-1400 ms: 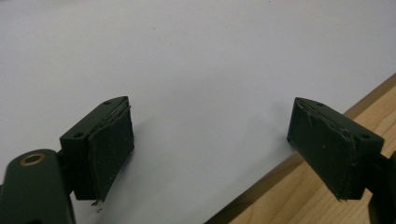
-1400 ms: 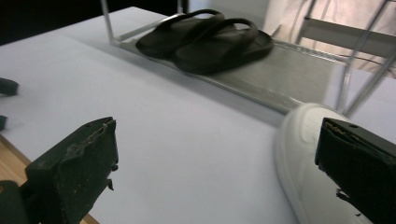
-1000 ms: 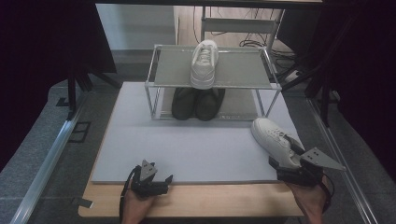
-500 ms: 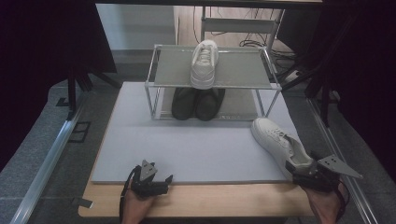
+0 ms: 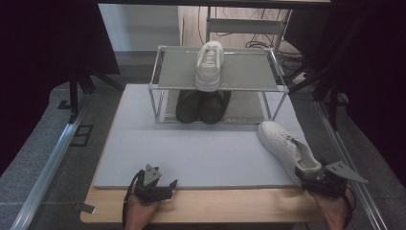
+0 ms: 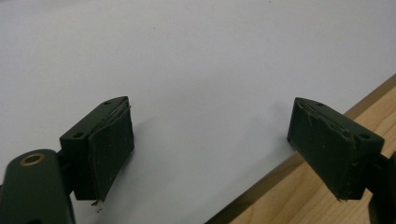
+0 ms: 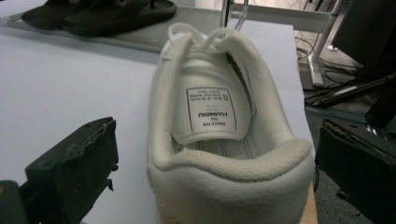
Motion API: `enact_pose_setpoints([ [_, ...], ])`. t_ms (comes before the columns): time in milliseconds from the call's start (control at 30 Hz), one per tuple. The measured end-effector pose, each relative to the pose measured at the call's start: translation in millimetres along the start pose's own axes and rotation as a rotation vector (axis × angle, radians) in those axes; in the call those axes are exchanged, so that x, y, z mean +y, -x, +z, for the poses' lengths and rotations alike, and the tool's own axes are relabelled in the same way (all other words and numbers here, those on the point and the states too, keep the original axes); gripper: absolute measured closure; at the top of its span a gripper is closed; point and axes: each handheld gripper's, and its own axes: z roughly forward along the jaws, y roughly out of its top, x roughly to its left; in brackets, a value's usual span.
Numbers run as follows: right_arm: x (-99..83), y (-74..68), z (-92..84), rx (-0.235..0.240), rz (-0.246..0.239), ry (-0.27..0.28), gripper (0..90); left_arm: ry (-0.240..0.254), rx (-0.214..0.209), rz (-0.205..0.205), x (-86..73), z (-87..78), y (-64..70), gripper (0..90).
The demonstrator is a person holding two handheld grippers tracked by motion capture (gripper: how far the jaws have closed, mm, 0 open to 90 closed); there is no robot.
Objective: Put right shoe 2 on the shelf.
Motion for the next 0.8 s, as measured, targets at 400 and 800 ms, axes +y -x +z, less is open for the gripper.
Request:
enact_pose_setpoints([
  [400, -15.1, 6.1, 19.5, 0.025, 0.010, -0.038, 0.0, 0.000, 0.000, 0.000, 0.0, 0.0, 0.0, 14.2],
  [800, -21.7, 5.5, 35.6, 0.014, 0.006, -0.022, 3.6, 0.000, 0.000, -0.001, 0.1, 0.1, 0.0, 14.1],
])
